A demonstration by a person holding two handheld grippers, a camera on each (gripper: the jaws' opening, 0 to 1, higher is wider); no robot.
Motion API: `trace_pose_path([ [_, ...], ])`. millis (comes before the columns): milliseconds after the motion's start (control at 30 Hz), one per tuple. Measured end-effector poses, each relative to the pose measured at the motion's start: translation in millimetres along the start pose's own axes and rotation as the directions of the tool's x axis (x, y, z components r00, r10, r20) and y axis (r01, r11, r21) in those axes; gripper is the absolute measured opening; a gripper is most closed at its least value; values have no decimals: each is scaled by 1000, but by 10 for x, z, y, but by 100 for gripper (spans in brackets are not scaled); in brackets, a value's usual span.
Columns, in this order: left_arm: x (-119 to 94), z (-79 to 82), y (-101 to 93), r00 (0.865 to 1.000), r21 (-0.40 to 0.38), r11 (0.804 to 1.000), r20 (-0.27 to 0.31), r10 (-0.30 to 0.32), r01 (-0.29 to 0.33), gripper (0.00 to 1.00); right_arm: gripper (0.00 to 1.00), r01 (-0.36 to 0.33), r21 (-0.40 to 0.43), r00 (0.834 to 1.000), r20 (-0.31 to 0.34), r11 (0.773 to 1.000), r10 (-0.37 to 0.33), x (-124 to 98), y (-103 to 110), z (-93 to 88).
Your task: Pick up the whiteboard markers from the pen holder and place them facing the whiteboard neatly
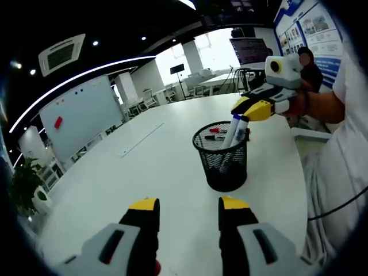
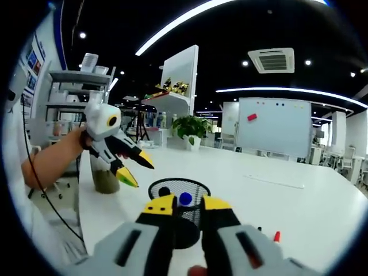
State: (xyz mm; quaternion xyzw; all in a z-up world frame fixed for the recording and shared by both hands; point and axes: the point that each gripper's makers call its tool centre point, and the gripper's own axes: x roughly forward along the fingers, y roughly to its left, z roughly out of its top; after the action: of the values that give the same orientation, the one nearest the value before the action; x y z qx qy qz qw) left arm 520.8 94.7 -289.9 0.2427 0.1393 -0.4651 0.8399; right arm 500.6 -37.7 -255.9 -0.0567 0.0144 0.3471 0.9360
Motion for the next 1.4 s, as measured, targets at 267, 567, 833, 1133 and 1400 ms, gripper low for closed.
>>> trace_pose_path([
  [267, -1, 1, 1, 1000, 0, 1000, 1, 0, 0, 43, 14, -11, -7, 1000, -18, 1000, 11, 50, 41, 29],
  [567, -4, 3, -2, 1000, 1, 1000, 2, 1, -1, 43, 13, -19, -9, 999, -49, 1000, 19, 71, 64, 10],
  [833, -3, 4, -5, 1000, 0, 1000, 1, 1, -1, 43, 10, -13, -24, 998, -64, 1000, 12, 83, 61, 1],
  [1133, -3, 5, -4, 1000, 1, 1000, 2, 0, 0, 43, 10, -17, -25, 998, -67, 1000, 15, 82, 77, 4],
  [1400, -8, 8, 0, 1000, 3, 1000, 5, 4, -4, 43, 10, -16, -20, 998, -68, 1000, 14, 109, 83, -15],
])
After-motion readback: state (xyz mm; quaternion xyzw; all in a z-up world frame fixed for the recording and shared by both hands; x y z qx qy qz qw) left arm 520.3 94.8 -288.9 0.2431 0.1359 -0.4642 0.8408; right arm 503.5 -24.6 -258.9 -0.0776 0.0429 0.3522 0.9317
